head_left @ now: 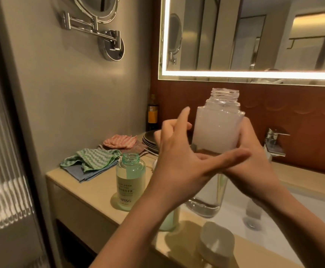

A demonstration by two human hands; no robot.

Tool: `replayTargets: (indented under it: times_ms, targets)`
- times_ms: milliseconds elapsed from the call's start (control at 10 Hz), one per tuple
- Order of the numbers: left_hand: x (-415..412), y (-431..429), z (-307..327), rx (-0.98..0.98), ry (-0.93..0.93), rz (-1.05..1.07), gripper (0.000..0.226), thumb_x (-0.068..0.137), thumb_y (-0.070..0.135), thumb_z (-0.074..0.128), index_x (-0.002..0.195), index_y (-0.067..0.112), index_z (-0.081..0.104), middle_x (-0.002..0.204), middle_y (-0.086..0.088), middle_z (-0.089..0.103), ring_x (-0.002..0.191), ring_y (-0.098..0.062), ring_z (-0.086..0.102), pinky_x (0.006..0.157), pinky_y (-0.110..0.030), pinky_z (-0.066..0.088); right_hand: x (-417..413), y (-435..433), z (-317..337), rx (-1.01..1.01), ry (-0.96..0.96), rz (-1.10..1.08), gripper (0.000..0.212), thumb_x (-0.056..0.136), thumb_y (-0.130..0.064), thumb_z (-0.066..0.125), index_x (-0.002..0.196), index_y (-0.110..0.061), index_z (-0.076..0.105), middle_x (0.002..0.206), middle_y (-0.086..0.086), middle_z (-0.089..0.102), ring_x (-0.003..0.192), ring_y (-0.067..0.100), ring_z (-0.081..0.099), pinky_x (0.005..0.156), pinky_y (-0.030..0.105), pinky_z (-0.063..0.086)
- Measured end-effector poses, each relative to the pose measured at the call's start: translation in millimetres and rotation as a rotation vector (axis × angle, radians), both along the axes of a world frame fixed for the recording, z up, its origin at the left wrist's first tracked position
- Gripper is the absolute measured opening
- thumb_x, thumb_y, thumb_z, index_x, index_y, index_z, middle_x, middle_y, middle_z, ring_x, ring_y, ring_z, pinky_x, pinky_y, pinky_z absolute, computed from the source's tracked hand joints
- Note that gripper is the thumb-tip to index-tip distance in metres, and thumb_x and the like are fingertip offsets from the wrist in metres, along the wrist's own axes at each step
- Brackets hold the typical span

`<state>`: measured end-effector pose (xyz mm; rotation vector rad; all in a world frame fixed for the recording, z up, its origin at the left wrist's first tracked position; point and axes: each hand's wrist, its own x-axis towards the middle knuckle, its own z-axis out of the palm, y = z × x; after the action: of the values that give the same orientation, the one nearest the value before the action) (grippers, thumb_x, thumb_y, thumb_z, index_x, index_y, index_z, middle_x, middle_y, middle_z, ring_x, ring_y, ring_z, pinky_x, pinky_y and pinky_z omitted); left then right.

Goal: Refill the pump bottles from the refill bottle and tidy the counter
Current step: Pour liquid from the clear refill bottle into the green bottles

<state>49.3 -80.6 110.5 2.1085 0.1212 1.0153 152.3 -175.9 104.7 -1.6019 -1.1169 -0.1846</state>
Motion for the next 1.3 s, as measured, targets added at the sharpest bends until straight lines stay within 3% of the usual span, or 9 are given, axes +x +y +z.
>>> replayTargets:
  times_ms: [100,200,300,400,500,600,800,1000,1300]
  targets:
    - [2,17,-38,0.041,-0.218,0.132,0.097,0.056,0.085,0.049,0.14,0.041,0.026,0.12,0.018,0.036,0.114,0.001,0.034,0.085,-0.01,0.034,13,4,2,0.003,-0.014,-0.027,0.092,0.044,-0.044,0.087,0.12,-0.023,0.039,0.107,-0.013,0.054,0.094,0.0,0.06,0.07,0.017,0.054]
    - [8,29,-78,-0.138,-0.341,0.26,0.086,0.062,0.072,0.059,0.135,0.038,0.032,0.121,0.018,0.038,0.116,0.004,0.037,0.089,-0.001,0.027,24,11,3,0.013,-0.05,-0.057,0.089,0.051,-0.025,0.088,0.123,-0.025,0.035,0.111,-0.017,0.05,0.098,0.001,0.054,0.072,0.014,0.052]
    - [11,31,-114,-0.262,-0.226,0.304,0.096,0.055,0.071,0.07,0.134,0.049,0.02,0.13,0.014,0.034,0.123,-0.002,0.033,0.094,-0.005,0.026,38,21,2,-0.018,-0.076,-0.055,0.092,0.054,-0.013,0.089,0.128,-0.024,0.036,0.113,-0.017,0.051,0.102,0.001,0.053,0.076,0.01,0.048]
    - [17,30,-135,-0.355,-0.096,0.247,0.109,0.044,0.064,0.075,0.129,0.06,0.008,0.139,0.012,0.031,0.13,-0.007,0.028,0.105,-0.028,0.029,46,31,-3,-0.066,-0.078,-0.046,0.091,0.055,-0.009,0.087,0.128,-0.03,0.037,0.109,-0.022,0.05,0.097,-0.007,0.052,0.067,0.001,0.042]
    - [22,31,-144,-0.39,-0.031,0.239,0.116,0.046,0.051,0.084,0.129,0.063,0.003,0.15,0.011,0.022,0.134,-0.006,0.021,0.108,-0.029,0.023,51,38,-11,-0.083,-0.09,-0.038,0.089,0.055,-0.007,0.086,0.122,-0.039,0.037,0.105,-0.023,0.053,0.091,-0.013,0.052,0.064,0.0,0.042]
    - [23,32,-150,-0.416,0.023,0.273,0.118,0.049,0.044,0.088,0.131,0.062,0.006,0.149,0.012,0.025,0.12,-0.002,0.025,0.097,-0.025,0.026,56,44,-20,-0.118,-0.113,-0.032,0.091,0.054,-0.006,0.086,0.126,-0.035,0.039,0.108,-0.016,0.055,0.093,-0.004,0.053,0.062,-0.001,0.04]
    - [23,34,-155,-0.423,0.069,0.29,0.094,0.053,0.049,0.084,0.115,0.065,0.016,0.124,0.02,0.038,0.106,-0.003,0.031,0.089,-0.023,0.029,68,51,-35,-0.162,-0.169,-0.025,0.092,0.053,-0.006,0.085,0.123,-0.041,0.036,0.103,-0.019,0.054,0.091,0.0,0.055,0.064,0.004,0.044]
    - [24,36,-160,-0.339,0.077,0.308,0.097,0.032,0.077,0.064,0.119,0.064,0.023,0.123,0.021,0.05,0.113,-0.008,0.049,0.1,-0.037,0.042,76,51,-43,-0.198,-0.253,0.018,0.087,0.055,-0.003,0.084,0.11,-0.05,0.036,0.099,-0.024,0.051,0.099,-0.007,0.049,0.063,0.007,0.046]
    - [26,37,-161,-0.316,0.056,0.305,0.097,0.033,0.079,0.063,0.119,0.061,0.024,0.123,0.02,0.052,0.112,-0.009,0.051,0.099,-0.041,0.044,89,51,-51,-0.282,-0.303,0.064,0.092,0.055,-0.001,0.083,0.115,-0.052,0.035,0.106,-0.022,0.052,0.097,0.002,0.053,0.07,0.017,0.05]
